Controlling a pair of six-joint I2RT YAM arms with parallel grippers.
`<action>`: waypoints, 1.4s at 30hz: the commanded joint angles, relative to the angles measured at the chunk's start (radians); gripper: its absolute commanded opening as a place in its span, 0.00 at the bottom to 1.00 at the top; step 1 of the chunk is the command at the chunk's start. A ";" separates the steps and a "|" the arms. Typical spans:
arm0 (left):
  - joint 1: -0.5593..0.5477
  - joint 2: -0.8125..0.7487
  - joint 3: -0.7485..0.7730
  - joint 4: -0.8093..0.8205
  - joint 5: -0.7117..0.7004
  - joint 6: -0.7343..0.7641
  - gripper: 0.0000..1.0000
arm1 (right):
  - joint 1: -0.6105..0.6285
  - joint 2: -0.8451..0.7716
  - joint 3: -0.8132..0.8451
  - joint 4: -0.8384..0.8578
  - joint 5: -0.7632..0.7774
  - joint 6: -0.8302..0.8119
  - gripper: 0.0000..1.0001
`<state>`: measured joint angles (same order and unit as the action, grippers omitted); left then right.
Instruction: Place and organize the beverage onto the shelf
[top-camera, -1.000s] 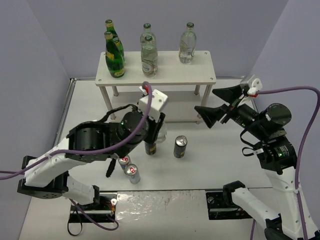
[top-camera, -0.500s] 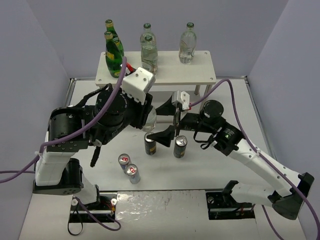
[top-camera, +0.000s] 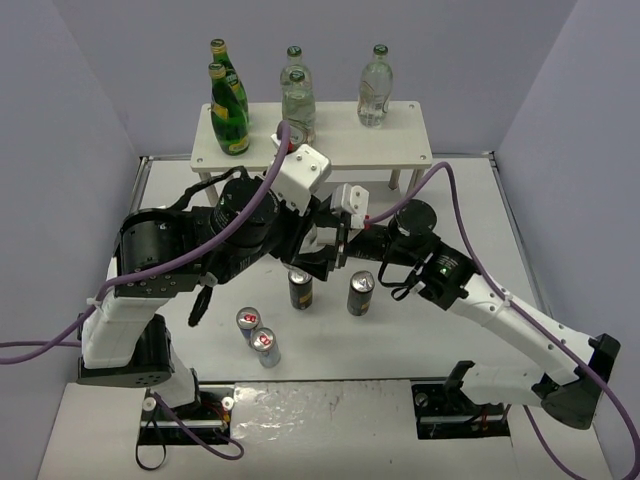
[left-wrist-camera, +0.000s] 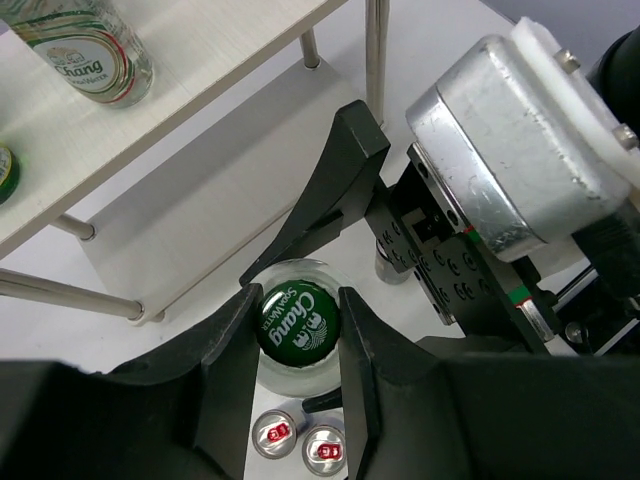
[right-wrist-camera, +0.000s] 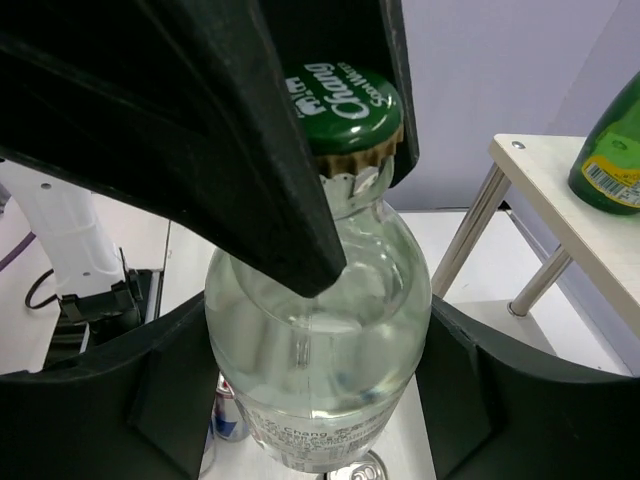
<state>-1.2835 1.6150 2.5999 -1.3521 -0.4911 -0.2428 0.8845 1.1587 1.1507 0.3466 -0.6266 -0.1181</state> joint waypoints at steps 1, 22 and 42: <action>0.016 -0.032 0.057 0.099 -0.018 0.025 0.02 | 0.008 0.013 0.070 0.011 -0.047 -0.058 0.04; 0.039 -0.449 -0.460 0.436 -0.724 0.119 0.94 | -0.283 0.008 0.305 -0.127 0.722 0.020 0.00; 0.079 -0.606 -0.830 0.223 -0.600 -0.161 0.94 | -0.538 0.392 0.609 -0.158 0.420 0.083 0.00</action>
<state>-1.2209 1.0149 1.7592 -1.0790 -1.1053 -0.3565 0.3473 1.5585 1.7023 0.0814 -0.1661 -0.0479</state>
